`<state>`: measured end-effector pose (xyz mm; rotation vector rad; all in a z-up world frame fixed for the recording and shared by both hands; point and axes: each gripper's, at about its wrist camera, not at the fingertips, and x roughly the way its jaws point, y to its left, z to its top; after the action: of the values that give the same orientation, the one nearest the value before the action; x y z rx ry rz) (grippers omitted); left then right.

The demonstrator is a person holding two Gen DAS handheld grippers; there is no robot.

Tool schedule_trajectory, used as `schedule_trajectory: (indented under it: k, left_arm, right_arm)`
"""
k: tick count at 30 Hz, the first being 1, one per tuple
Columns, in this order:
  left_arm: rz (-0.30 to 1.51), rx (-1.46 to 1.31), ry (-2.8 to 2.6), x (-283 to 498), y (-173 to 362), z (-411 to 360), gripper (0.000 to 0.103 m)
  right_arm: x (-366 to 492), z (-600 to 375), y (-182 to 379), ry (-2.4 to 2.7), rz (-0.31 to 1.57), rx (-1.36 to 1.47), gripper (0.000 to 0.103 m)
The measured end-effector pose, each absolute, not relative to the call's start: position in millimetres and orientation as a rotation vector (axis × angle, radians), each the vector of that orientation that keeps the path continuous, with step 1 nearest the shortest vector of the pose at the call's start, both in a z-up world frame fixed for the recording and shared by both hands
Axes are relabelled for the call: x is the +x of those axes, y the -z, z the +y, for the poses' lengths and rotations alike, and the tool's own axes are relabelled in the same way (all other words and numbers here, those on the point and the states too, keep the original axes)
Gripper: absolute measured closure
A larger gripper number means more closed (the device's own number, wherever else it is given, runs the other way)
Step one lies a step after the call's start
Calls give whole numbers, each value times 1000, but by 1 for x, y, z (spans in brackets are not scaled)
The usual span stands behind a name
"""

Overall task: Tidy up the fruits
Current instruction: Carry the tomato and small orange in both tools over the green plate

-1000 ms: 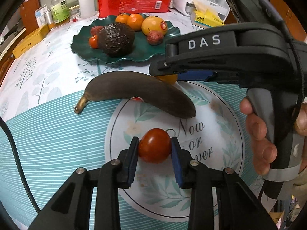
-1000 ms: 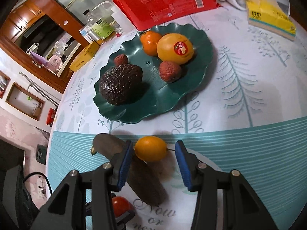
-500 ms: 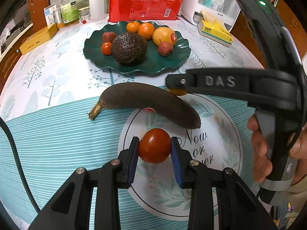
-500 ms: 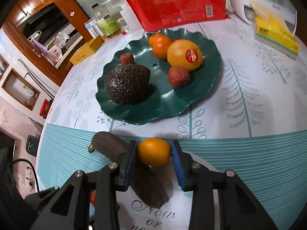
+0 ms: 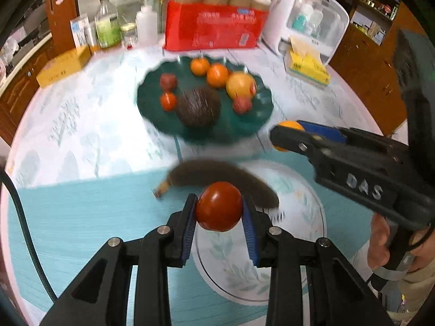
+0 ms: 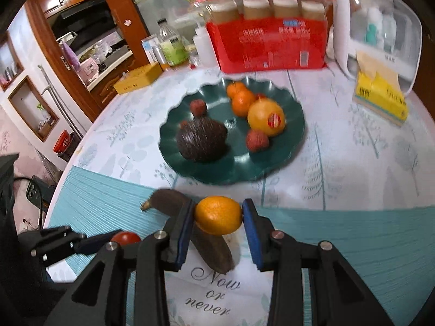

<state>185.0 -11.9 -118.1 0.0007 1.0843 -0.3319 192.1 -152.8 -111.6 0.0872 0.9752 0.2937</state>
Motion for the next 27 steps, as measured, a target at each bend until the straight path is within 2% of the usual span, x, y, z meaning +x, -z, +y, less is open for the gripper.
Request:
schedule_trajectory:
  k: [10,16,21,27]
  left_arm:
    - [920,57,275,259,29,6,72]
    - [853,68,249,309,-3,0,72]
    - [866,67,236,350,5,-8,72]
    - [945,72,218,382,51,-15,72]
  right_arm:
    - [232,-149,29,-303,807,-28,67]
    - [273,-144,-5,-273,729,-82,67]
    - [309,-136,4,-257,745,-110,66]
    - [333,-129,53,-256,859,-123,66]
